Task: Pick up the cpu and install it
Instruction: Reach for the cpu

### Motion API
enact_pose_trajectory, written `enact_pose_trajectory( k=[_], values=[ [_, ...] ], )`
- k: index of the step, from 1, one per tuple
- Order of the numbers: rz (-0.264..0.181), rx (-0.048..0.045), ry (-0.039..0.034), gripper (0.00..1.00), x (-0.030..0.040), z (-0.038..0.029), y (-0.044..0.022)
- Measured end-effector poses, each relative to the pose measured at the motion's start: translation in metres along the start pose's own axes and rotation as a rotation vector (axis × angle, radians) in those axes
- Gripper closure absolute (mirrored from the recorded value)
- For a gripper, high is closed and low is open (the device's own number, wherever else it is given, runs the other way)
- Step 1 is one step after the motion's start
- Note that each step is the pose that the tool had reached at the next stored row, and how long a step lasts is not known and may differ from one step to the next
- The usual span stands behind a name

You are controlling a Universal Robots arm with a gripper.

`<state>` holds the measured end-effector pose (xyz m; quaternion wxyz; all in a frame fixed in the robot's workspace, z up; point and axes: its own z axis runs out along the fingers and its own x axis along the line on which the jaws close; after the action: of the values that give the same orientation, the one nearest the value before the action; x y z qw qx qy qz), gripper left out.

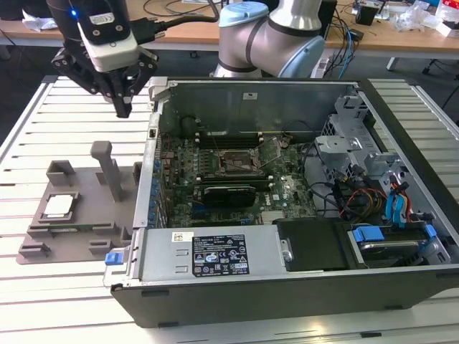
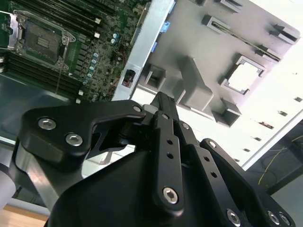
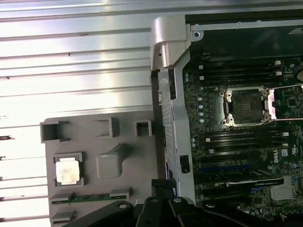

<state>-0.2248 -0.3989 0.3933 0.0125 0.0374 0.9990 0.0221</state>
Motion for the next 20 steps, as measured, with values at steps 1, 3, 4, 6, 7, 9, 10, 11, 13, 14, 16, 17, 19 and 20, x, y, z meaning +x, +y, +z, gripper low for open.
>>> enact_pose_trajectory(
  k=[1,3,4,6,7,9,10,11,13,14,16,17,19,20],
  values=[
    [0.0,0.0,0.0,0.89,0.0019,0.0,-0.0001],
    [0.0,0.0,0.0,0.89,0.0051,-0.0001,-0.0004],
    [0.0,-0.0001,0.0,0.89,0.0081,-0.0002,-0.0006],
    [0.0,-0.0001,0.0,0.89,0.0112,-0.0003,-0.0008],
    [0.0,0.0,0.0,0.89,0.014,-0.0004,-0.001],
    [0.0,0.0,0.0,0.89,0.0263,-0.0007,-0.0019],
    [0.0,-0.0001,-0.0001,0.89,0.0377,-0.0009,-0.0028],
    [0.0,0.0,0.0,0.89,0.0543,-0.0013,-0.004],
    [0.0,0.0,0.0,0.89,0.0742,-0.0018,-0.0055],
    [0.0,-0.0001,-0.0001,0.89,0.0835,-0.002,-0.0062],
    [0.0,0.0,0.0,0.89,0.0896,-0.0021,-0.0067],
    [0.0,0.0,0.0,0.89,0.0938,-0.0023,-0.007],
    [0.0,0.0,0.0,0.89,0.0985,-0.0024,-0.0073],
    [0.0,0.0,-0.0001,0.89,0.1018,-0.0024,-0.0075]
  ],
)
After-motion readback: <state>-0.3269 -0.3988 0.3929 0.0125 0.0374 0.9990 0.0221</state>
